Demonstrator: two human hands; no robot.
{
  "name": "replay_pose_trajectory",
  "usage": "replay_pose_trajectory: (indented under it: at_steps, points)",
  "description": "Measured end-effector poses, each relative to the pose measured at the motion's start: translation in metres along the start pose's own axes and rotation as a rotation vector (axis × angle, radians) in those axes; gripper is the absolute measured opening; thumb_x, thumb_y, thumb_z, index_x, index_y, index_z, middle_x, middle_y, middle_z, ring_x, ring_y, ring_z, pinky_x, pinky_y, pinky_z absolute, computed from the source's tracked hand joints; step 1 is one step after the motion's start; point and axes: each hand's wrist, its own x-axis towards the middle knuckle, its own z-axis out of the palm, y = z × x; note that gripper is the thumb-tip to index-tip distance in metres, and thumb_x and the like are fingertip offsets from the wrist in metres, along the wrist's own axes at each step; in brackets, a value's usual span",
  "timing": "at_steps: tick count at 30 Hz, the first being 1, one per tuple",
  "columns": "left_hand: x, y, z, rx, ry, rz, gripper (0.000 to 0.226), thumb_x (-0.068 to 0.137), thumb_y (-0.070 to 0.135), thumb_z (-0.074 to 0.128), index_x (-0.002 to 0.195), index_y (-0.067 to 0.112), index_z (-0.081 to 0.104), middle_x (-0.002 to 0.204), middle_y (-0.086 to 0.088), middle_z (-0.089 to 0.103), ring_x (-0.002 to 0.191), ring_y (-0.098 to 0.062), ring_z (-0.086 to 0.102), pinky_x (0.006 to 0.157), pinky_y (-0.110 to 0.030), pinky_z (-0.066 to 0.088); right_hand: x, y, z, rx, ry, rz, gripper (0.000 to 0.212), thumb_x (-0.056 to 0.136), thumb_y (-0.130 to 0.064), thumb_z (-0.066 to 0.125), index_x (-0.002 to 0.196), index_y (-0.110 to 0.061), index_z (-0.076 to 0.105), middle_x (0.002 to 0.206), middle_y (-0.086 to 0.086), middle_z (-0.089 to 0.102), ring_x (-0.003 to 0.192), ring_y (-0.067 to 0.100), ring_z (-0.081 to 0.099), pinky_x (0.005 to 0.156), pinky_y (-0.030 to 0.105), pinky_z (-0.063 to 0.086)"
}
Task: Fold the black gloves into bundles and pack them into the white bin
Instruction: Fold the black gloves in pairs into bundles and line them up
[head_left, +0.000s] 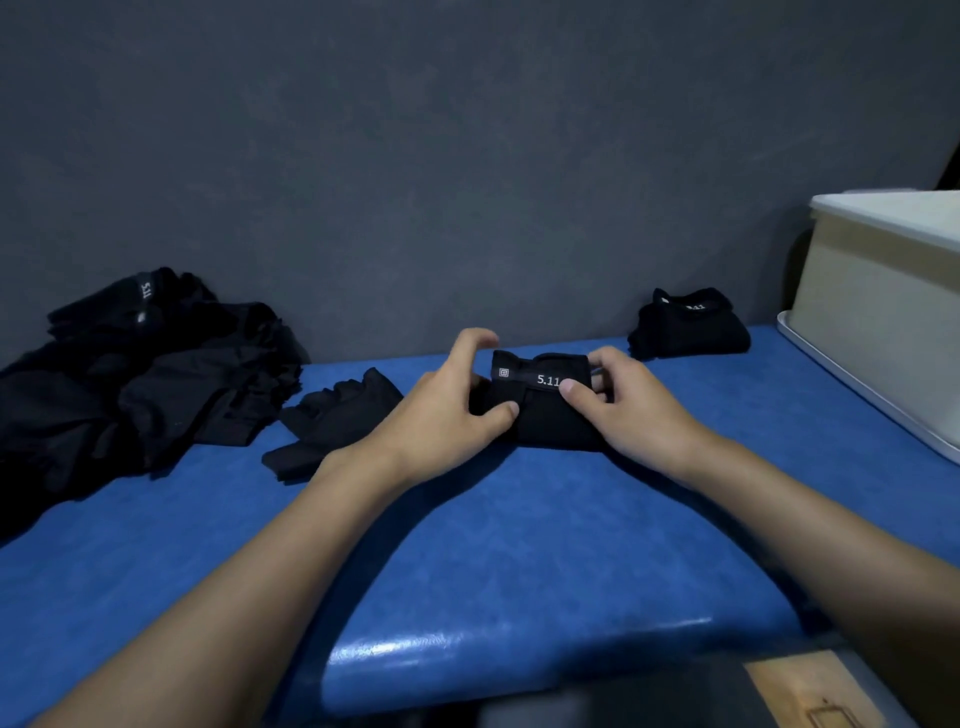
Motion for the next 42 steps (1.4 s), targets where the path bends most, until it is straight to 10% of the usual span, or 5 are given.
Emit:
replay_pose_trajectory:
  at_steps: [8, 12, 19, 26, 42]
  points:
    - [0.001, 0.003, -0.004, 0.061, -0.086, 0.036, 0.037, 0.087, 0.04, 0.071, 0.108, 0.037, 0.041, 0.092, 0.011, 0.069, 0.073, -0.018, 0.063, 0.076, -0.044, 0.053, -0.006, -0.002, -0.006, -0.047, -0.021, 0.0, 0.031, 0.095, -0.031, 0.059, 0.121, -0.022, 0.046, 0.08, -0.007, 0.061, 0.069, 0.003, 0.059, 0.065, 0.022, 0.047]
    - [0.008, 0.004, 0.007, 0.179, -0.09, 0.06, 0.041, 0.081, 0.054, 0.069, 0.109, 0.044, 0.039, 0.101, 0.014, 0.065, 0.08, -0.016, 0.051, 0.078, -0.032, 0.041, -0.009, 0.009, -0.018, -0.157, 0.009, 0.0, 0.027, 0.093, -0.04, 0.057, 0.116, -0.032, 0.045, 0.078, -0.012, 0.057, 0.076, 0.01, 0.059, 0.094, 0.048, 0.045]
    - [0.026, 0.033, 0.045, 0.21, -0.123, 0.188, 0.05, 0.083, 0.051, 0.069, 0.12, 0.034, 0.041, 0.098, 0.015, 0.065, 0.092, -0.005, 0.059, 0.102, -0.036, 0.041, -0.018, 0.034, -0.06, -0.213, 0.064, 0.057, 0.03, 0.093, -0.042, 0.056, 0.119, -0.033, 0.045, 0.081, -0.008, 0.057, 0.076, 0.008, 0.058, 0.096, 0.053, 0.043]
    - [0.056, 0.067, 0.1, 0.232, -0.023, 0.246, 0.046, 0.084, 0.05, 0.067, 0.116, 0.031, 0.04, 0.098, 0.016, 0.062, 0.092, -0.014, 0.057, 0.101, -0.043, 0.038, -0.033, 0.053, -0.1, -0.263, 0.282, 0.042, 0.054, 0.085, -0.044, 0.064, 0.13, -0.034, 0.035, 0.119, -0.008, 0.049, 0.11, 0.015, 0.053, 0.099, 0.052, 0.042]
    - [0.089, 0.084, 0.133, 0.14, 0.029, 0.19, 0.043, 0.089, 0.048, 0.066, 0.122, 0.032, 0.044, 0.113, 0.015, 0.057, 0.112, -0.012, 0.056, 0.101, -0.046, 0.038, -0.027, 0.082, -0.126, -0.614, 0.242, 0.133, 0.04, 0.089, -0.044, 0.061, 0.126, -0.033, 0.051, 0.121, -0.003, 0.049, 0.115, 0.019, 0.049, 0.093, 0.04, 0.03]
